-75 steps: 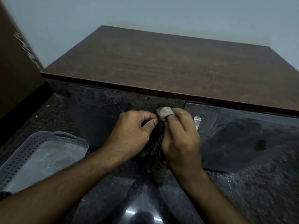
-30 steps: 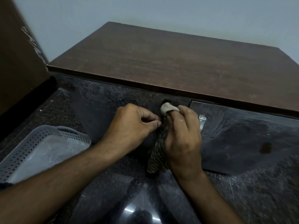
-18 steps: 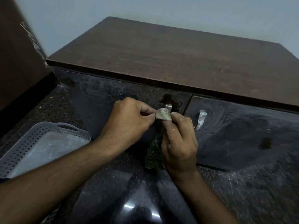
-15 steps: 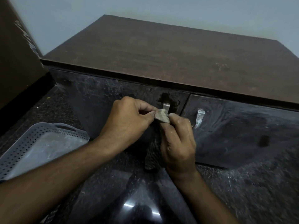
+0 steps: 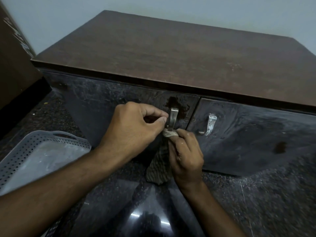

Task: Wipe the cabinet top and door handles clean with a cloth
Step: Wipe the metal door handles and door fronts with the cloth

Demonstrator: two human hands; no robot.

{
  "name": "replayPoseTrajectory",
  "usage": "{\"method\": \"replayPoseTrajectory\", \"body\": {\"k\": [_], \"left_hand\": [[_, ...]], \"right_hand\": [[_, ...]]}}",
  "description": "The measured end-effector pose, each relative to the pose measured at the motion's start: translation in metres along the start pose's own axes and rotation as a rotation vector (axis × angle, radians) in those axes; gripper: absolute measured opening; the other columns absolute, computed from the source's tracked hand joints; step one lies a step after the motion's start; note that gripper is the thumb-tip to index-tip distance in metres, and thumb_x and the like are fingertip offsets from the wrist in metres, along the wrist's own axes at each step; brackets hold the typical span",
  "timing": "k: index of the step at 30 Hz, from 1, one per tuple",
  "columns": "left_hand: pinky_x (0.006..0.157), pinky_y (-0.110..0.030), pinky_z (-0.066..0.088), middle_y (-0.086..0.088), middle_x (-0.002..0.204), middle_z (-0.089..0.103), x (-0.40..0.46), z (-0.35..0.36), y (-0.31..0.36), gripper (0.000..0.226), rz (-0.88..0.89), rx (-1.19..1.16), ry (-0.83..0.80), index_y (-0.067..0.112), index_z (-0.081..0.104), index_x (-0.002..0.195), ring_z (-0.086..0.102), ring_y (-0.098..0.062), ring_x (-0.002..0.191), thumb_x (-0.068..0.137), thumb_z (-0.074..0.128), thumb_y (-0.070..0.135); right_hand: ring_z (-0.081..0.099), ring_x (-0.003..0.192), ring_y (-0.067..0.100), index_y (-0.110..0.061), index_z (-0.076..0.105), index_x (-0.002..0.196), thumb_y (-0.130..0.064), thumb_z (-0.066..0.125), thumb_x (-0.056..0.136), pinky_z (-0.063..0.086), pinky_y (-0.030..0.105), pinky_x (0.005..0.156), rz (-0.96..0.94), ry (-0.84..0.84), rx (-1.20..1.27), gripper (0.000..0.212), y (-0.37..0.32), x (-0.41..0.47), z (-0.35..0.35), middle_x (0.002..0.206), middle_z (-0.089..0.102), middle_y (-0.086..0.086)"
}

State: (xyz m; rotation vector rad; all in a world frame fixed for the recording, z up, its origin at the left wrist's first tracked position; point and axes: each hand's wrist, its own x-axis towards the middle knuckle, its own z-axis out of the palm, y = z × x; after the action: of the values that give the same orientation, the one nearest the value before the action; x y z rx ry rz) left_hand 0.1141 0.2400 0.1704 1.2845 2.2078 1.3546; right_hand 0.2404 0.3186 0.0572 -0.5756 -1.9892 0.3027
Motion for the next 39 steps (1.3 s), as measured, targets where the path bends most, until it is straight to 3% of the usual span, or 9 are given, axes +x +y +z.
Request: {"method": "replayPoseTrajectory", "body": {"k": [2,7,11,16,20,25,31,37,39], "left_hand": [[0.062,0.000,0.045,0.023,0.073,0.072,0.000,0.001,0.001,0.009,0.016,0.019,-0.001,0.029,0.080,0.087,0.066,0.014,0.070,0.078,0.081,0.027],[0.058,0.002,0.041,0.029,0.070,0.065,0.001,0.004,0.005,0.009,0.057,0.056,0.013,0.025,0.081,0.084,0.064,0.017,0.068,0.076,0.083,0.029],[0.056,0.003,0.040,0.025,0.064,0.063,0.002,0.008,0.008,0.008,0.066,0.075,0.032,0.024,0.080,0.083,0.063,0.018,0.069,0.076,0.083,0.028],[0.053,0.002,0.040,0.025,0.055,0.059,0.000,0.009,0.009,0.007,0.064,0.055,0.034,0.023,0.080,0.081,0.060,0.018,0.058,0.076,0.083,0.026],[0.058,0.001,0.044,0.022,0.068,0.069,0.000,0.009,0.006,0.008,0.061,0.044,0.032,0.025,0.080,0.085,0.063,0.015,0.063,0.077,0.082,0.027],[0.058,0.000,0.044,0.023,0.070,0.069,0.001,0.012,0.002,0.007,0.037,0.031,0.039,0.028,0.079,0.083,0.064,0.015,0.062,0.077,0.082,0.027],[0.058,0.002,0.042,0.024,0.065,0.066,0.001,0.012,0.002,0.006,0.038,0.033,0.043,0.027,0.079,0.082,0.063,0.016,0.062,0.076,0.083,0.026],[0.059,0.002,0.043,0.023,0.071,0.069,0.002,0.010,0.003,0.008,0.030,0.022,0.033,0.026,0.079,0.084,0.065,0.015,0.071,0.077,0.082,0.026],[0.058,0.001,0.043,0.022,0.069,0.069,0.002,0.011,0.002,0.008,0.021,0.016,0.033,0.026,0.079,0.084,0.065,0.015,0.067,0.077,0.082,0.026]], "right_hand": [[0.067,0.092,0.028,0.009,0.073,0.097,0.008,0.069,0.085,0.054,0.030,0.089,0.094,0.066,0.035,0.012,-0.009,0.000,-0.001,0.099,0.069,0.020],[0.063,0.096,0.016,0.008,0.072,0.107,0.006,0.068,0.090,0.048,0.014,0.091,0.210,0.266,0.083,0.018,-0.035,0.023,-0.012,0.102,0.067,0.015],[0.061,0.095,0.018,0.006,0.072,0.110,0.008,0.066,0.091,0.049,0.015,0.090,0.166,0.196,-0.008,0.020,-0.033,0.025,-0.006,0.101,0.066,0.018],[0.067,0.096,0.027,0.008,0.072,0.108,0.016,0.067,0.085,0.057,0.038,0.085,0.178,0.133,0.031,0.024,-0.019,0.009,0.001,0.101,0.069,0.018],[0.067,0.095,0.029,0.007,0.072,0.106,0.010,0.060,0.091,0.057,0.038,0.084,0.146,0.120,0.003,0.020,-0.020,0.020,-0.006,0.100,0.069,0.018],[0.061,0.088,0.018,0.006,0.070,0.101,0.003,0.064,0.094,0.048,0.019,0.087,0.091,0.110,-0.085,0.010,-0.024,0.030,-0.019,0.091,0.068,0.013],[0.056,0.065,0.024,0.001,0.068,0.085,0.013,0.069,0.084,0.047,0.034,0.061,0.155,0.033,-0.223,0.012,-0.020,0.017,-0.014,0.078,0.058,0.011],[0.053,0.067,0.023,0.002,0.064,0.077,0.012,0.065,0.087,0.043,0.029,0.062,0.090,0.212,-0.191,0.015,-0.032,0.053,-0.026,0.078,0.059,0.014],[0.051,0.066,0.023,0.001,0.064,0.078,0.011,0.063,0.088,0.041,0.029,0.062,0.101,0.175,-0.239,0.014,-0.032,0.046,-0.025,0.077,0.057,0.013]]}}
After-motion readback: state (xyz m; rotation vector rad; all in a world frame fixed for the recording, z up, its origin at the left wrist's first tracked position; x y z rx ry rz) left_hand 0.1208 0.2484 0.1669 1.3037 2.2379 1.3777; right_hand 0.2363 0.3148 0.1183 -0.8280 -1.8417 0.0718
